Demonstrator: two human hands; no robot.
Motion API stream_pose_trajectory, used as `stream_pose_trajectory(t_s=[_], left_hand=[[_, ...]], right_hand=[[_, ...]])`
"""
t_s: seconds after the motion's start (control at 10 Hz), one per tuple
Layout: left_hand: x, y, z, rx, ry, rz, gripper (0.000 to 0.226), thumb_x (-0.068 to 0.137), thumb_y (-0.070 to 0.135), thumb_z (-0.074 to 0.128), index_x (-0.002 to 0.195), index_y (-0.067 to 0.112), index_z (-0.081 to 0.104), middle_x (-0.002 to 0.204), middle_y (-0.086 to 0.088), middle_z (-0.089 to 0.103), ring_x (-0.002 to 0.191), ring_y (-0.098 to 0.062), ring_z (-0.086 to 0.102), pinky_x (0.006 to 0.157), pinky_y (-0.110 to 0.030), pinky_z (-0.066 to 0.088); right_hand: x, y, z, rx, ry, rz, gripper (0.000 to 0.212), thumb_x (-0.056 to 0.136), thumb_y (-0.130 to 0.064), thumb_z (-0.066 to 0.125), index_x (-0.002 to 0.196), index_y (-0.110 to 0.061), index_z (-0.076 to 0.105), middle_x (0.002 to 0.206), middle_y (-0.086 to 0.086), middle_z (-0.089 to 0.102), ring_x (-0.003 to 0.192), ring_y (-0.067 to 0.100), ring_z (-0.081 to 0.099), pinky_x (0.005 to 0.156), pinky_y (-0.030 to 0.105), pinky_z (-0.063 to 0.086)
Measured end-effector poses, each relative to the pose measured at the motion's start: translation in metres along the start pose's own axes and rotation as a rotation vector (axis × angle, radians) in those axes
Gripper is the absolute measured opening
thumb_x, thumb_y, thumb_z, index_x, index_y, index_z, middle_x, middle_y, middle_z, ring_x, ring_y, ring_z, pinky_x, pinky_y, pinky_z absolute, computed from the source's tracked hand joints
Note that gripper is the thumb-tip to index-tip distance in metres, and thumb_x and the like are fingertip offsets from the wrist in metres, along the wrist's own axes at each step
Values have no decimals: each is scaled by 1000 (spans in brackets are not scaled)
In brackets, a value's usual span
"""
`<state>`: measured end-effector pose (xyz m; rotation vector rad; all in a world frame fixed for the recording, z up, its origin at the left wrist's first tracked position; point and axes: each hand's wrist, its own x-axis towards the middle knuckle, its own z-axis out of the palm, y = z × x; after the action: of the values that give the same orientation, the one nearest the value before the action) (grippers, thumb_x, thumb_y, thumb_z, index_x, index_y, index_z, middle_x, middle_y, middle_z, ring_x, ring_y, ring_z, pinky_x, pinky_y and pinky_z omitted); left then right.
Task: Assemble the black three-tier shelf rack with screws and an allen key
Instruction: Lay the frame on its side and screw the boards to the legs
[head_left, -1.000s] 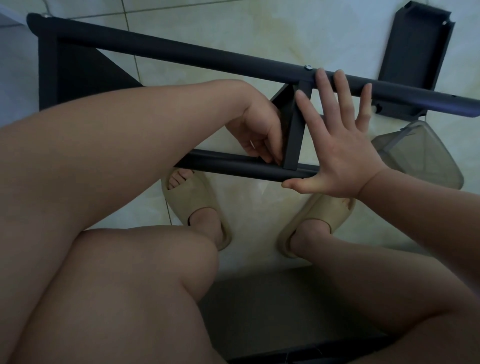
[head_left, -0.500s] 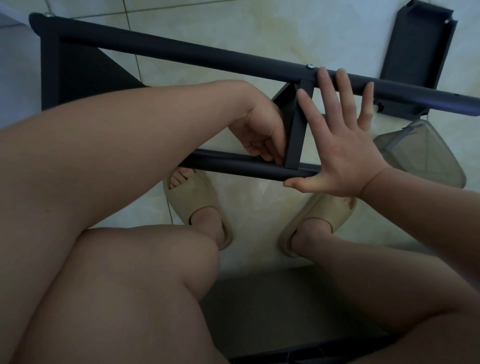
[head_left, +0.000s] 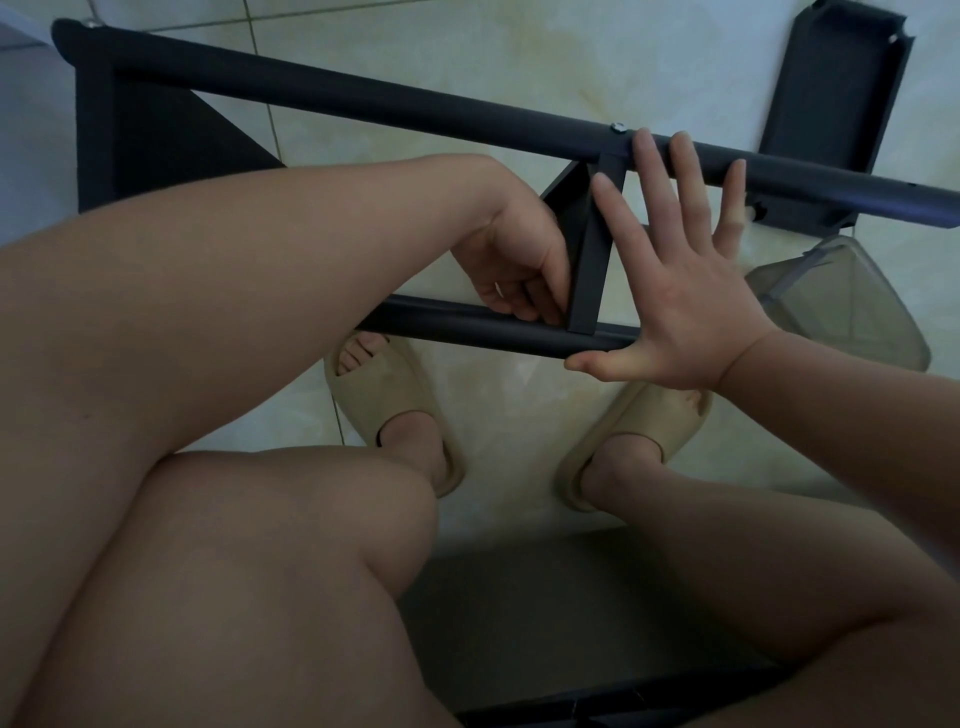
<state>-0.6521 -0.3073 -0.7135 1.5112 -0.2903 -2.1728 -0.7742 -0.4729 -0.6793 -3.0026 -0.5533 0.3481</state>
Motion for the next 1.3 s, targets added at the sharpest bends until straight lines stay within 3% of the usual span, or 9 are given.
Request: stream_pose_trajectory(t_s=[0.2, 0.5, 0.6, 0.7, 0.9, 1.1, 1.2, 1.3], left_hand=[[1, 2, 0, 0, 1, 18, 10, 93, 10, 61, 94, 15, 69, 81, 4, 69, 70, -9, 56, 71, -22, 43], [0, -3, -3, -26, 13, 50, 23, 88, 6, 64, 108, 16, 68, 92, 3, 70, 81, -11, 63, 83, -27, 48], [-1, -2, -4, -18, 13, 26, 31, 86, 16, 68, 117, 19, 69, 104, 3, 71, 90, -12, 63, 91, -32, 47], [-1, -1, -1, 10, -6, 8, 29, 85, 22, 69, 115, 20, 69, 100, 5, 70, 87, -12, 61, 87, -31, 46], [2, 0, -1, -3, -2, 29, 13, 90, 10, 64, 100, 16, 69, 84, 5, 70, 72, -9, 58, 75, -24, 45], [0, -1, -2, -11, 2, 56, 19, 88, 4, 64, 104, 14, 67, 85, 3, 68, 75, -9, 59, 73, -22, 45], [-2, -1, -3, -17, 13, 38, 24, 85, 9, 67, 107, 17, 69, 91, 4, 70, 79, -10, 60, 74, -24, 46], [-4, 1, -1, -9, -3, 21, 39, 68, 25, 76, 107, 21, 71, 97, 5, 71, 79, -11, 60, 75, -26, 46]], right_hand=[[0, 0, 1, 0, 7, -1, 129, 71, -99, 37, 163, -11, 11, 167, 27, 3, 152, 50, -1, 115, 73, -5], [0, 1, 2, 5, 13, -3, 129, 71, -99, 37, 163, -11, 11, 167, 27, 3, 152, 51, -1, 115, 72, -7], [0, 1, 2, 1, 13, -3, 129, 71, -99, 37, 163, -11, 11, 166, 27, 4, 152, 51, 0, 115, 72, -6], [0, 1, 2, -3, 13, -4, 130, 71, -98, 38, 163, -11, 11, 166, 27, 3, 152, 51, 0, 115, 72, -6], [0, 1, 2, 0, 18, -5, 129, 72, -97, 40, 162, -10, 12, 166, 27, 4, 152, 51, 1, 115, 71, -6], [0, 1, 1, 5, 12, 1, 129, 71, -97, 41, 162, -10, 12, 166, 27, 4, 152, 51, 0, 115, 72, -5], [0, 0, 0, 1, 9, 0, 129, 71, -97, 40, 162, -10, 12, 167, 27, 4, 152, 51, 0, 115, 72, -6], [0, 1, 0, -1, 5, -1, 129, 71, -97, 40, 162, -10, 12, 166, 27, 4, 152, 51, 0, 115, 72, -6]])
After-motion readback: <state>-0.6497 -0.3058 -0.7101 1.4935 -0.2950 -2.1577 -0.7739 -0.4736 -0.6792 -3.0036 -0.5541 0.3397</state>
